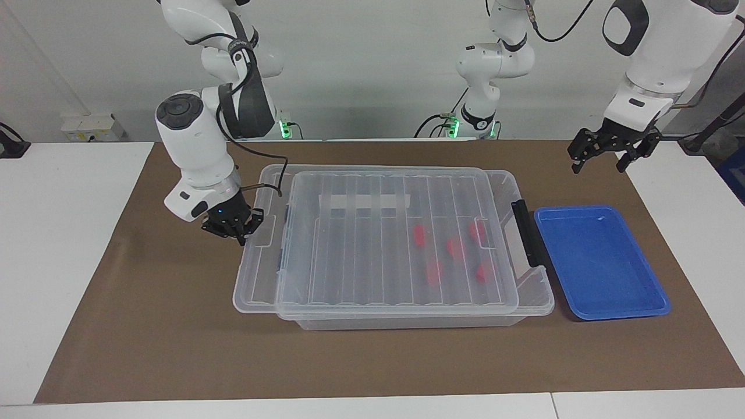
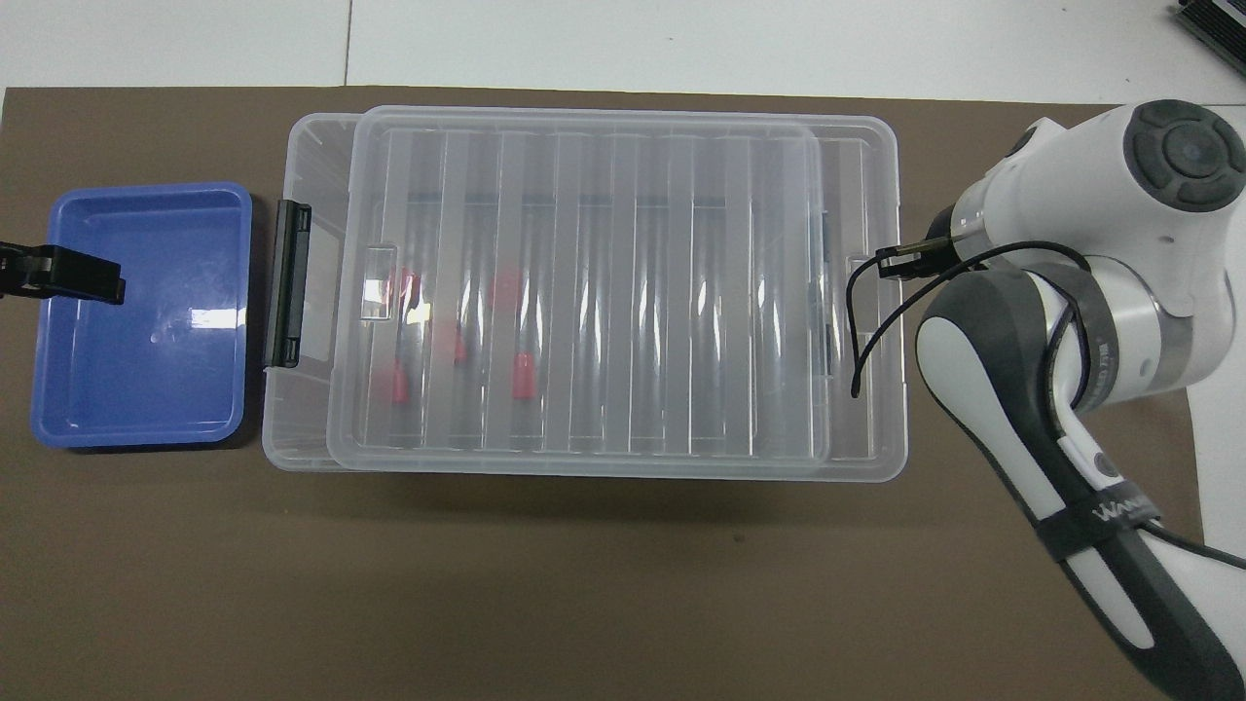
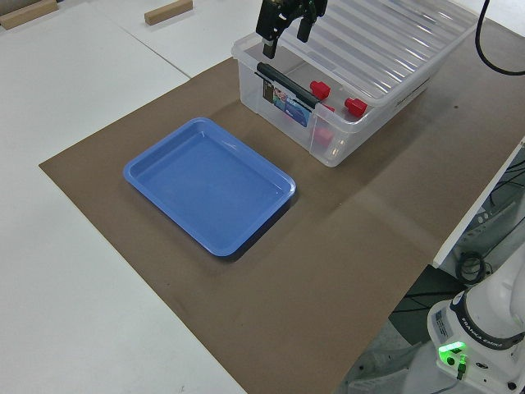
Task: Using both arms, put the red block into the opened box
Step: 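Slide the clear lid closed with the right gripper toward the blue tray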
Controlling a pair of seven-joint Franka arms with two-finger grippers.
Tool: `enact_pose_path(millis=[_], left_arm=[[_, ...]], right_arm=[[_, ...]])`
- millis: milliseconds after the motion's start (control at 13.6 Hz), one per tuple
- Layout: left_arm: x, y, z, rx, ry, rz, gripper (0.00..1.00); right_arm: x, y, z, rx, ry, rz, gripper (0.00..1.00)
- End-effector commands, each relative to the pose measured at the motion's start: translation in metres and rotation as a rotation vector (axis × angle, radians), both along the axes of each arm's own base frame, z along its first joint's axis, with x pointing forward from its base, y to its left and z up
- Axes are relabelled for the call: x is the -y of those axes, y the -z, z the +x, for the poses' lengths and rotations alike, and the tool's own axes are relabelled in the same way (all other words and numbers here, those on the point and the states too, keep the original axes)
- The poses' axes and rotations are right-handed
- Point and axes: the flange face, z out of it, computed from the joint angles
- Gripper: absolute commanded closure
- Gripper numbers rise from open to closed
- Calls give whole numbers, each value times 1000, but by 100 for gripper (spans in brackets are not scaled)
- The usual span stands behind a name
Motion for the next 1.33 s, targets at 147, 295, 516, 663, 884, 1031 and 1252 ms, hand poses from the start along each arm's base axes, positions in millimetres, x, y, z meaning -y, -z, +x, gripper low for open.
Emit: enact_pose_path(millis=[147,295,516,663,884,1031,1252], left_arm=[[-3,-6,-2,13,8,-2,0],[-4,-6,-3,10,7,-1,0],[-7,-6,-3,10,2,-1,0],[-7,-6,-2,10,-6,-2,0],[-7,-6,-2,14,-21,-5,0],[-6,-7,-3,15,-89,-11,0],[1,-7,-3,19,-96,-13,0]], right_arm=[[-29,-2,-9,-13,-68,2,100],[-42,-3,-12,-19,-77,28,100],[-48,-3,-14,-21,-81,40,100],[-51,-3,-15,-21,-85,42,100],[-52,-5,-14,-22,-82,52,100],[-46,-14,-16,-16,-70,53,100],[-19,-34,-25,-39,-15,38,100]])
